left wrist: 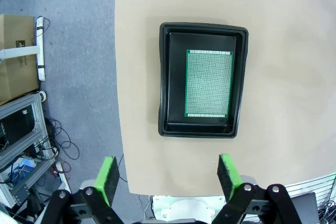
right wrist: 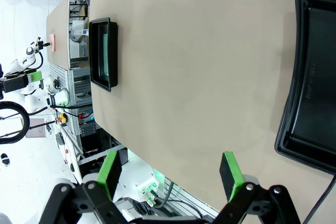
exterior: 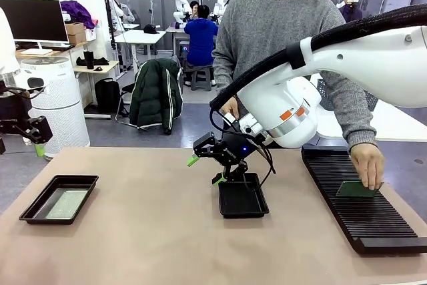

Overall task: Inspect and transfer BCBs to ESD trays.
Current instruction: Pick up the Blank PCB from the PCB Rack and place it in the right ESD tray.

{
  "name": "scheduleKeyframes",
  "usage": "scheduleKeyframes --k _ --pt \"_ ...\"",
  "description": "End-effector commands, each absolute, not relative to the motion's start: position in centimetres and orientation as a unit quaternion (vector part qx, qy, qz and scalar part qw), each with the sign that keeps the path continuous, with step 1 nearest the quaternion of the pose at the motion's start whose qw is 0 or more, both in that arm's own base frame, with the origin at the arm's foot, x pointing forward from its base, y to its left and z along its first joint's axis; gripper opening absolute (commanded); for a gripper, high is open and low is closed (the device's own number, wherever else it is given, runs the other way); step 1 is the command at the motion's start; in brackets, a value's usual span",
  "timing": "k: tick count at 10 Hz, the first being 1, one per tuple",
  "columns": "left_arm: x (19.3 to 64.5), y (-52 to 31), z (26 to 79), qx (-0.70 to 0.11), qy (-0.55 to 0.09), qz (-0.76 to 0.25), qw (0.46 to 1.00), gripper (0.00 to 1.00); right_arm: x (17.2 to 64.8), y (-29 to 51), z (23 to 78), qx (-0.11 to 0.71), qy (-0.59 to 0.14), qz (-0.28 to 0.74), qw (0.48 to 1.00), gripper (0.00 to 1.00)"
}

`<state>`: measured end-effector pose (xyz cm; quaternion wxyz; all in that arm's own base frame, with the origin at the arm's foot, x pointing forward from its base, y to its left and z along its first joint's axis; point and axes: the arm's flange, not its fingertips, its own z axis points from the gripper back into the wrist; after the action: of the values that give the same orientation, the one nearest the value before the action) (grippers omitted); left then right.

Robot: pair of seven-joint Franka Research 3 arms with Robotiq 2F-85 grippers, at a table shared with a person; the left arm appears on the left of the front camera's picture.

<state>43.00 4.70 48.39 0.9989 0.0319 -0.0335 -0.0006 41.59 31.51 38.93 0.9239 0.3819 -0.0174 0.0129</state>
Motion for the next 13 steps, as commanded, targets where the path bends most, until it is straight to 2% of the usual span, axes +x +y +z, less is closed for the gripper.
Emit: scheduleKeyframes --k 1,4,7,13 --pt "43.0 4.7 48.4 0.024 -0.034 0.002 0.999 1.0 41.5 31.6 38.8 0.379 -0.018 0.008 0.925 1.0" --pt "43.0 4.7 48.4 0.024 -0.034 0.002 0.999 1.0 41.6 31.5 38.9 0.382 -0.017 0.013 0.924 1.0" --pt "43.0 4.7 48.4 0.024 -0.034 0.002 0.999 1.0 41.2 28.8 41.7 0.369 -0.034 0.044 0.928 1.0" --pt "43.0 4.7 48.4 0.024 -0.034 0.002 0.999 1.0 41.6 19.2 53.9 0.307 -0.089 0.138 0.937 1.0"
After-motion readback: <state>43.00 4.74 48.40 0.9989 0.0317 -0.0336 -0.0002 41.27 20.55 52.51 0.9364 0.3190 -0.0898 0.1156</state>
